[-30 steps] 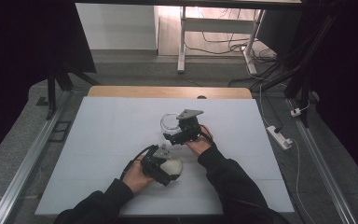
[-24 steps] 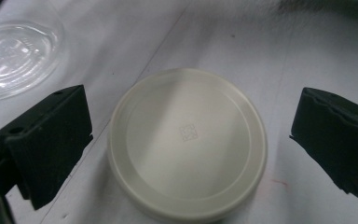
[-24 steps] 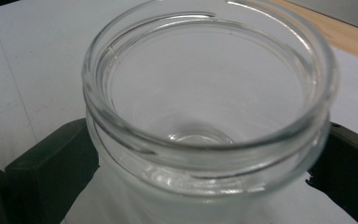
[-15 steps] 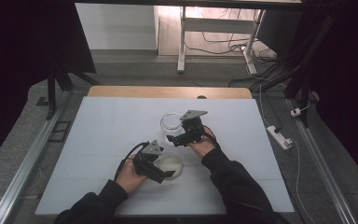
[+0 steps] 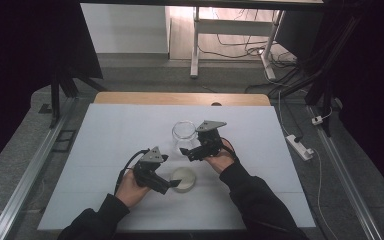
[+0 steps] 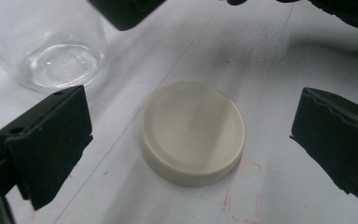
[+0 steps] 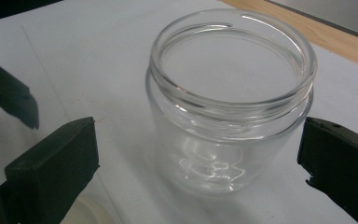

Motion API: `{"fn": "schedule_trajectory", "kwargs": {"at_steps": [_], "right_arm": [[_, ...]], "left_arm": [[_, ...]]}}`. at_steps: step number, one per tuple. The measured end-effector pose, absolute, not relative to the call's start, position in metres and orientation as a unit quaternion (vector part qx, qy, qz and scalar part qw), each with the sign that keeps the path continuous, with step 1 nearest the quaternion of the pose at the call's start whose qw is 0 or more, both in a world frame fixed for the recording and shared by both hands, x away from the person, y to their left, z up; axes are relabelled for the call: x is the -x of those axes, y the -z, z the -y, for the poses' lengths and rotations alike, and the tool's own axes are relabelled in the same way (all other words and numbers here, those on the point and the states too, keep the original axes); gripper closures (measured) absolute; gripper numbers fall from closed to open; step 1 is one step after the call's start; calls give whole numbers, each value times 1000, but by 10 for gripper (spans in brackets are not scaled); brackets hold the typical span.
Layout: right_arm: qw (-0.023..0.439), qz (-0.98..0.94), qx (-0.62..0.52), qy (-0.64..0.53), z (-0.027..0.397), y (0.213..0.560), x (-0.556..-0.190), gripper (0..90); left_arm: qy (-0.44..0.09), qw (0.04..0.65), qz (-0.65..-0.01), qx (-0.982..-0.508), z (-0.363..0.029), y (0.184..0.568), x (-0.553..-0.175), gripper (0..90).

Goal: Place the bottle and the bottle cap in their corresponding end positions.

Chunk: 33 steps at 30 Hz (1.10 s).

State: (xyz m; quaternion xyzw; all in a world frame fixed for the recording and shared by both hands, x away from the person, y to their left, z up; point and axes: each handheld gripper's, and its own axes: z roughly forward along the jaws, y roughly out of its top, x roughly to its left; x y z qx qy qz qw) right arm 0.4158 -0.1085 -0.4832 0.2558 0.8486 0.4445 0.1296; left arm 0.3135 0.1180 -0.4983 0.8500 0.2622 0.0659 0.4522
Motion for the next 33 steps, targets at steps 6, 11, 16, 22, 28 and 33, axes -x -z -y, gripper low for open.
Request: {"fn": "schedule_trajectory", "kwargs": {"at_steps": [6, 11, 16, 22, 28, 33], "right_arm": [[137, -846, -251, -450, 118, 477, -404, 0], [137, -842, -255, -455, 130, 473, -393, 0], [141, -839, -253, -460, 140, 468, -381, 0], [155, -837, -246, -463, 152, 463, -363, 0], [166, -834, -244, -466, 167, 462, -342, 0], [165, -830, -255, -467, 184, 465, -327, 0]], "left_arm": [[-69, 458, -272, -843, -128, 495, -307, 0], [-74, 460, -275, -841, -135, 494, -301, 0], [-78, 464, -282, -836, -143, 492, -294, 0], [-84, 472, -291, -828, -155, 491, -285, 0], [-92, 473, -300, -823, -168, 490, -276, 0], [-94, 474, -310, -819, -176, 490, -268, 0]]}}
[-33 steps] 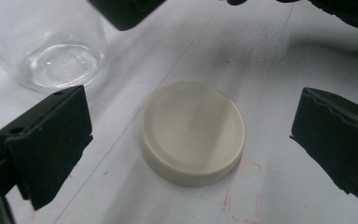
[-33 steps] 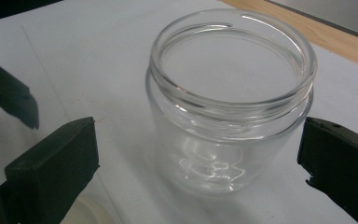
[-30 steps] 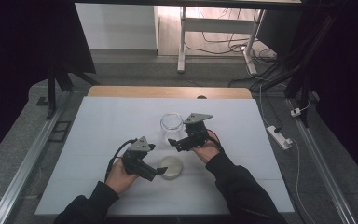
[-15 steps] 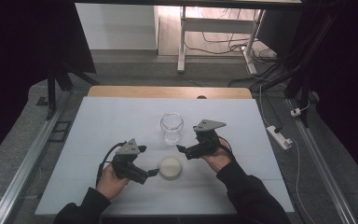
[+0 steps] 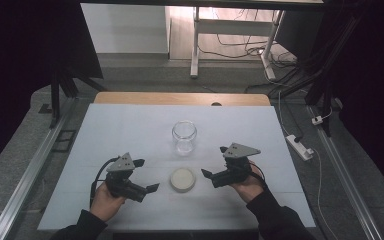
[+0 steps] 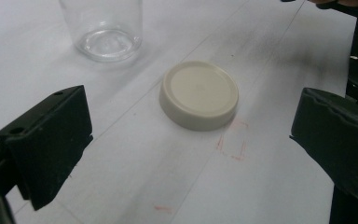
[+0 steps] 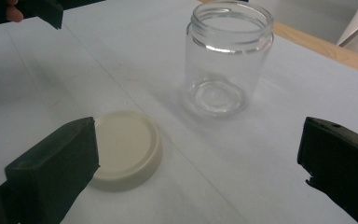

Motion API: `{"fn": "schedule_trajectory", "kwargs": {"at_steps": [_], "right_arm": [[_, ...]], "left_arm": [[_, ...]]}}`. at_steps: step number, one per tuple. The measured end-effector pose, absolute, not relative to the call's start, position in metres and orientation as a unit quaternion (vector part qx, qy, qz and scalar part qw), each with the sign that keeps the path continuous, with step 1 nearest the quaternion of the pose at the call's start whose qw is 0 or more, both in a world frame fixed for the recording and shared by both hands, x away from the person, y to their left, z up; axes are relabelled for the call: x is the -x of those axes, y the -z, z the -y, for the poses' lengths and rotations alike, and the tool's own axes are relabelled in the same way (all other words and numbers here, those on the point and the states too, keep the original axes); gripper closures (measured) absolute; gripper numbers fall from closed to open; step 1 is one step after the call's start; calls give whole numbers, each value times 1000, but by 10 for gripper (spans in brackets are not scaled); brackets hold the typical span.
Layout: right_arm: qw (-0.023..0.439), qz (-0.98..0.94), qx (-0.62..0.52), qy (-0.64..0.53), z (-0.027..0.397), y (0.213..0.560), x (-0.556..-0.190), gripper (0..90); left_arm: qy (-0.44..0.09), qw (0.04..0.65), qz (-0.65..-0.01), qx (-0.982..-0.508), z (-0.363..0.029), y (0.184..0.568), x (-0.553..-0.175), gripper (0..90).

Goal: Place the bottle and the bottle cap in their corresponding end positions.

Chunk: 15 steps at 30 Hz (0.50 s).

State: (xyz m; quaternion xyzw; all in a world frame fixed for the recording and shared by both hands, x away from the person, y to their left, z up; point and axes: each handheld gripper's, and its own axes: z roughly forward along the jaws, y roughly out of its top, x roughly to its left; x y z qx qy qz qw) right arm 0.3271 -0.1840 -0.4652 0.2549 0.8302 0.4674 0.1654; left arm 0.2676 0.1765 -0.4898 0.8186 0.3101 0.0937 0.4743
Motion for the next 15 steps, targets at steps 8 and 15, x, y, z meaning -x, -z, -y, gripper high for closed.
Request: {"fn": "schedule_trajectory", "kwargs": {"at_steps": [8, 15], "right_arm": [[166, -816, -284, -476, 213, 464, -307, 0], [167, -806, -316, -472, 241, 469, -291, 0]], "left_arm": [[-104, 478, -329, -808, -197, 490, -251, 0], [-111, 483, -359, -791, -221, 494, -234, 0]]}}
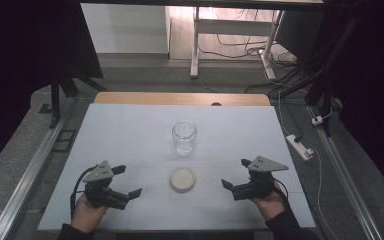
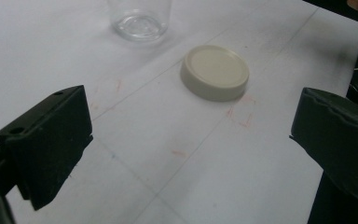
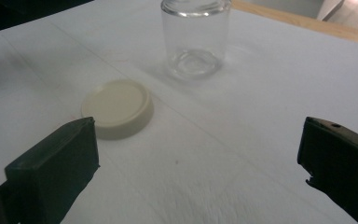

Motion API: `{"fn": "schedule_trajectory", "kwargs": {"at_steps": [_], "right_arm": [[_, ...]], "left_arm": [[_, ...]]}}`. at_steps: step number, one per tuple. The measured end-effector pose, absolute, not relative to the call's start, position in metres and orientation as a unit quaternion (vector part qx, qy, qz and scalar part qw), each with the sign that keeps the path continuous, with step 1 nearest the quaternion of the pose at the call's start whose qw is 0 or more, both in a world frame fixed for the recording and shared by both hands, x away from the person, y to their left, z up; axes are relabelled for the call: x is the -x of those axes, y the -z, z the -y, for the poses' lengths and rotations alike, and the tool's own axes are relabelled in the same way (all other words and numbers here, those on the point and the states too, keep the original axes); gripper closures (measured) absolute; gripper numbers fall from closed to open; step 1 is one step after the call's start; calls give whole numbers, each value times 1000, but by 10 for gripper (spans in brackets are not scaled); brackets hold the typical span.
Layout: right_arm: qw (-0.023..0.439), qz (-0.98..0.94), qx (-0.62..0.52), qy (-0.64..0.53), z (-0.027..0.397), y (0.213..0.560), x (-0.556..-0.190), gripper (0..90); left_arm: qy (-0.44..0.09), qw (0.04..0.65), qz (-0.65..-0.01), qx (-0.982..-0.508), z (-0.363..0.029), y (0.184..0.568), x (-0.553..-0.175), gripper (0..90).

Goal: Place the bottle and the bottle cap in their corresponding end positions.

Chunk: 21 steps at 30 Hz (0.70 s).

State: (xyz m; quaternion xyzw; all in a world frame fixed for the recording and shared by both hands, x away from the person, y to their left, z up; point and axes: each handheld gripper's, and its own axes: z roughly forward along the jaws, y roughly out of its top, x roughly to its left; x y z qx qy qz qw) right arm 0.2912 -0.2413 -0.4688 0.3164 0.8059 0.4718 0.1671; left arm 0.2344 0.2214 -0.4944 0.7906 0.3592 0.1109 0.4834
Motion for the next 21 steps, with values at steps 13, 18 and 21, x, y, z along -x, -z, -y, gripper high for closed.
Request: {"fn": "schedule_trajectory", "kwargs": {"at_steps": [13, 18, 21], "right_arm": [[195, -797, -371, -435, 290, 484, -257, 0], [197, -794, -392, -421, 304, 492, -247, 0], [201, -785, -402, -426, 309, 492, -244, 0]], "left_arm": [[-124, 465, -415, -772, -257, 509, -206, 0], [-137, 441, -431, -775, -263, 513, -198, 0], [-148, 417, -442, -780, -264, 516, -194, 0]]}}
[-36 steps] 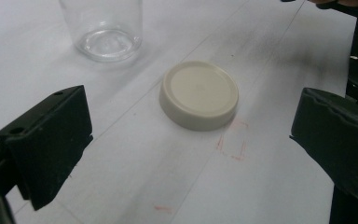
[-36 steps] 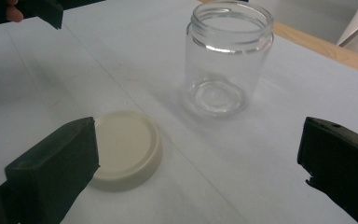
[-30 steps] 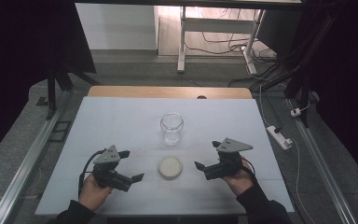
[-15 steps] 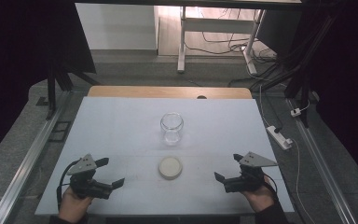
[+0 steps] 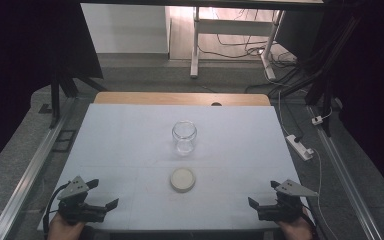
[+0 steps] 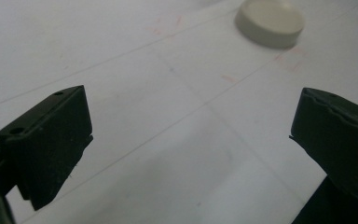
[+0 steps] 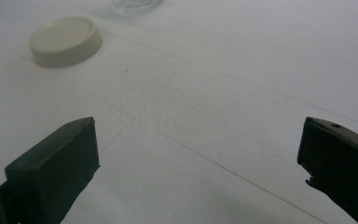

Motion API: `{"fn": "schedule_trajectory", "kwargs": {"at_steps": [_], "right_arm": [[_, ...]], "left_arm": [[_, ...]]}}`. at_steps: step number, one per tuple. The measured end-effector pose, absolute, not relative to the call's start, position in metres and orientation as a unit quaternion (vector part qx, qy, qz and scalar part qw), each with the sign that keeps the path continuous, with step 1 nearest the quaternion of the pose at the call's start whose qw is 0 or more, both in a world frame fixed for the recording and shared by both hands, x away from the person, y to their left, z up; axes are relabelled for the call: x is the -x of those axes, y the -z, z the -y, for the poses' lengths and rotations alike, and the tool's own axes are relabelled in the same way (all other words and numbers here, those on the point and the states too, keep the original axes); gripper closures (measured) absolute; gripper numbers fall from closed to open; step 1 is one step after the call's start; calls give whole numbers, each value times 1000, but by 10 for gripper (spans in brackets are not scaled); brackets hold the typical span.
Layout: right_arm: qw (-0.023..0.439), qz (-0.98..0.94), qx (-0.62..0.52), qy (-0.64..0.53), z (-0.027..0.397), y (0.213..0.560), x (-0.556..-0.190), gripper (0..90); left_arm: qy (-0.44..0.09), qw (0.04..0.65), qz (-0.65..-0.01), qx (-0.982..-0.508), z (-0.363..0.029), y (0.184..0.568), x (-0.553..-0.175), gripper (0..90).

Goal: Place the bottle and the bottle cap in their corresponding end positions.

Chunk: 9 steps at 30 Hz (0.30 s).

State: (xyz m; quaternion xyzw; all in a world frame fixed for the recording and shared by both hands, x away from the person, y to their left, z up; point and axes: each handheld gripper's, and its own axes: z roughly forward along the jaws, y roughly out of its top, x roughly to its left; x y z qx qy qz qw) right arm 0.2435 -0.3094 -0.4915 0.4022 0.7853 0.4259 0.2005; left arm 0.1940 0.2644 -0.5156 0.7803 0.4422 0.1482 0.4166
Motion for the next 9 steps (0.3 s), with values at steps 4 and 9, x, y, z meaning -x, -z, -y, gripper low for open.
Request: {"fn": "schedule_trajectory", "kwargs": {"at_steps": [4, 9], "right_arm": [[199, -782, -414, -421, 316, 491, -239, 0], [191, -779, -422, -423, 319, 491, -239, 0]], "left_arm": [[-145, 407, -453, -780, -267, 519, -192, 0], [-140, 410, -460, -775, -269, 520, -194, 0]]}}
